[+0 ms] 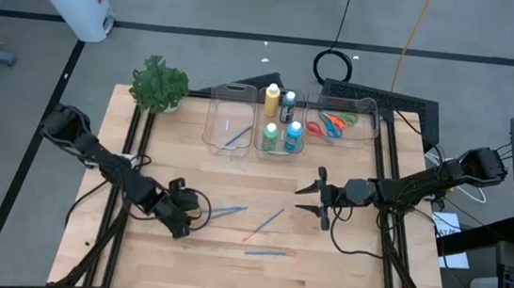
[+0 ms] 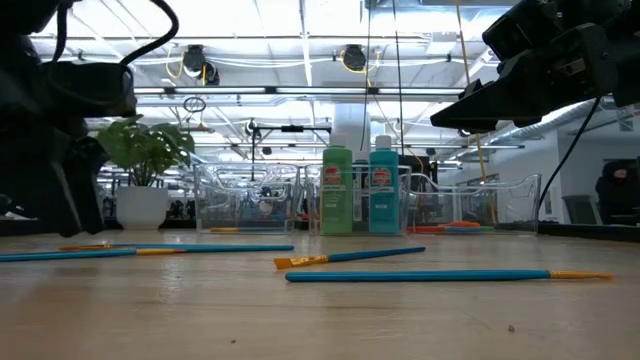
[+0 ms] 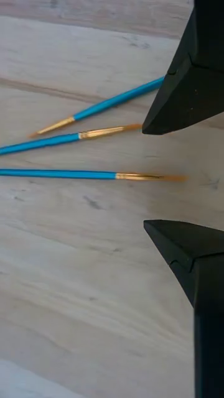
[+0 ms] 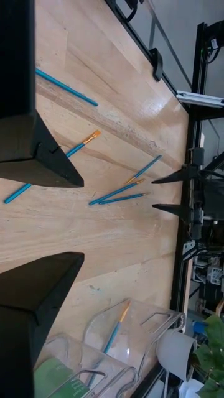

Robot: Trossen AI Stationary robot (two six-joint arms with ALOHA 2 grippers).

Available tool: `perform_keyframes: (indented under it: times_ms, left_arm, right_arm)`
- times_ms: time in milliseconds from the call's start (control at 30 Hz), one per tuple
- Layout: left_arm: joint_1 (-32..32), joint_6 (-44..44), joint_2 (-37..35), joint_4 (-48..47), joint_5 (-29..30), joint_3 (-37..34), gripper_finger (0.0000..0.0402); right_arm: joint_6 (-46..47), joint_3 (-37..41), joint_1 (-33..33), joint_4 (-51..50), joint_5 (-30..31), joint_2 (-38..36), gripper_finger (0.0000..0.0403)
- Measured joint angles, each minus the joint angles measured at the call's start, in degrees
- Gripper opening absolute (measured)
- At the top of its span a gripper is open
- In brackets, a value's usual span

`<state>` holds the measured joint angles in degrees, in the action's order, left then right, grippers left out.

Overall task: Pick & Place Paint Supplies
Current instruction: Put the blue paint brush into the left transparent bin

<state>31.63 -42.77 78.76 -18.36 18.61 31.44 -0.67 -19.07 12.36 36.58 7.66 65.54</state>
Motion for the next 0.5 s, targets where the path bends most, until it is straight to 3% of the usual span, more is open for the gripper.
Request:
perform_keyframes:
  times_ms: [500]
  left_arm:
    - [1.99, -5.17, -0.24, 8.14, 2.37, -6.89, 0.0242]
  right_arm:
    - [0.7, 0.0, 0.0, 0.0, 0.0, 0.02, 0.0171]
